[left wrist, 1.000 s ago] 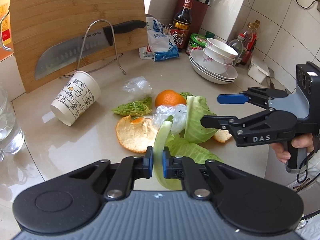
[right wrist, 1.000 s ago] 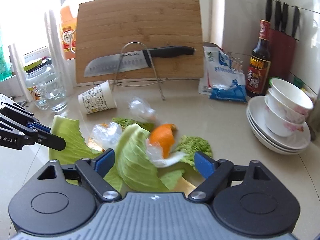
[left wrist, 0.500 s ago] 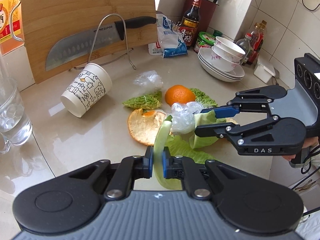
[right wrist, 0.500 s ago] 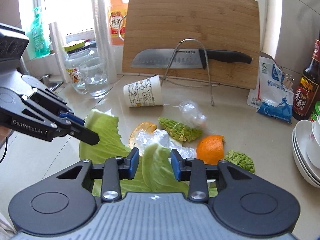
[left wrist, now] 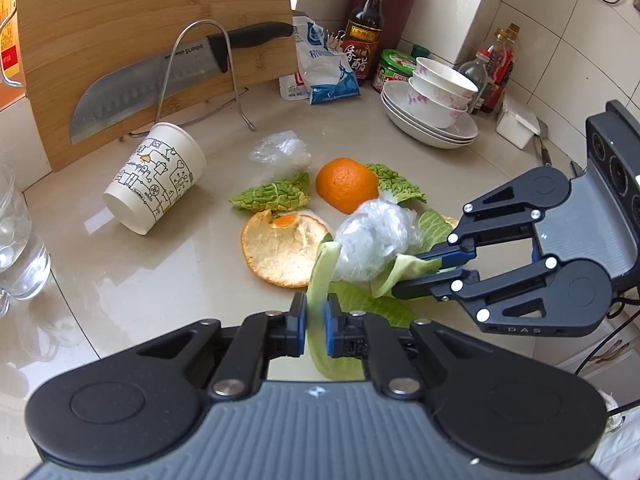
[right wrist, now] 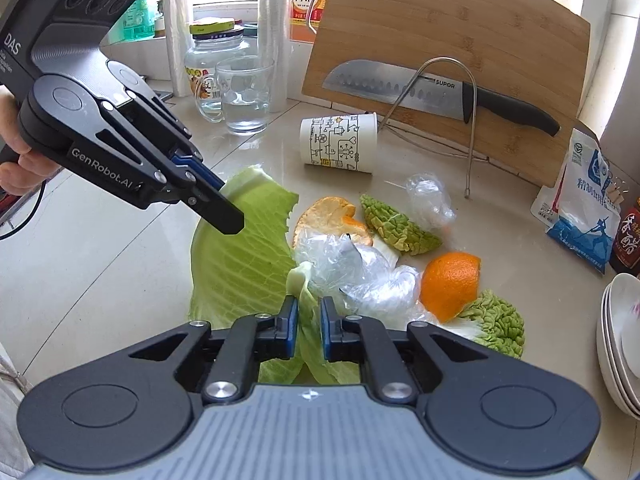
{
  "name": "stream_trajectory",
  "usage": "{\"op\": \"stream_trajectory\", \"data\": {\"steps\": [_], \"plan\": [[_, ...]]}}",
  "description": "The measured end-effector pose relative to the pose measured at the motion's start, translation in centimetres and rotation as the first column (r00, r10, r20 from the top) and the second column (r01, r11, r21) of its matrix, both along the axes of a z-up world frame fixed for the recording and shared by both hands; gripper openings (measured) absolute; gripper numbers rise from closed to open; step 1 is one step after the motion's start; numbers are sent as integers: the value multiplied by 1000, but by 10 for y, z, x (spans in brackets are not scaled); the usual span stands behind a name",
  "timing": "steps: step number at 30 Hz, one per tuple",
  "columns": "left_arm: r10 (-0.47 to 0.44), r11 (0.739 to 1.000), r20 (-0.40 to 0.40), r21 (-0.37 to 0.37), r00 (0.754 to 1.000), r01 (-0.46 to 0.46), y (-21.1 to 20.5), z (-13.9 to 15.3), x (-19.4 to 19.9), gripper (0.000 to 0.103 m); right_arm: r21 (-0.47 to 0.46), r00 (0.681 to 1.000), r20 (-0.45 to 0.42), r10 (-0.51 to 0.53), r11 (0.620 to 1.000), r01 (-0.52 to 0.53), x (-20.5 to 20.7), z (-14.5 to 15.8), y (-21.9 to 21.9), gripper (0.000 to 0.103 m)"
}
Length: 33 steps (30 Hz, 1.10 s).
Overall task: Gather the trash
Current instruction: 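Grasp the cabbage leaf with the right tool while the left tool holds it, then carry the cabbage leaf with both tools over the white bucket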
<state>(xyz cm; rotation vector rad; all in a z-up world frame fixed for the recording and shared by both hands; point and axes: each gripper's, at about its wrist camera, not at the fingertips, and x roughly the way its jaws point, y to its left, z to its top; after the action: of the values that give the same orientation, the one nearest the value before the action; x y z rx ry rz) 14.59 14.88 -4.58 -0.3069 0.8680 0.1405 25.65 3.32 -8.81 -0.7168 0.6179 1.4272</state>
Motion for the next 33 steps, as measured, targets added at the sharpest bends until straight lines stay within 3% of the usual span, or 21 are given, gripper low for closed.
{"op": "stream_trajectory", "data": {"steps": [4, 14, 25, 33], "plan": [[-21, 1000, 5, 10, 1000, 21, -3, 4, 0, 7, 14, 999, 5, -41, 999, 41, -5, 2, -4, 10], [-117, 991, 39, 70, 992, 114, -24, 35, -4, 7, 94, 985, -35, -170, 981, 172, -7, 42, -39, 9], [-254, 957, 13, 147, 967, 249, -60, 69, -16, 7, 147, 966, -29, -258, 955, 259, -35, 66, -85, 9], [-328, 937, 9, 132, 945, 324, -82, 76, -22, 7, 141, 940, -31, -341, 929, 342, -43, 63, -116, 9]]}}
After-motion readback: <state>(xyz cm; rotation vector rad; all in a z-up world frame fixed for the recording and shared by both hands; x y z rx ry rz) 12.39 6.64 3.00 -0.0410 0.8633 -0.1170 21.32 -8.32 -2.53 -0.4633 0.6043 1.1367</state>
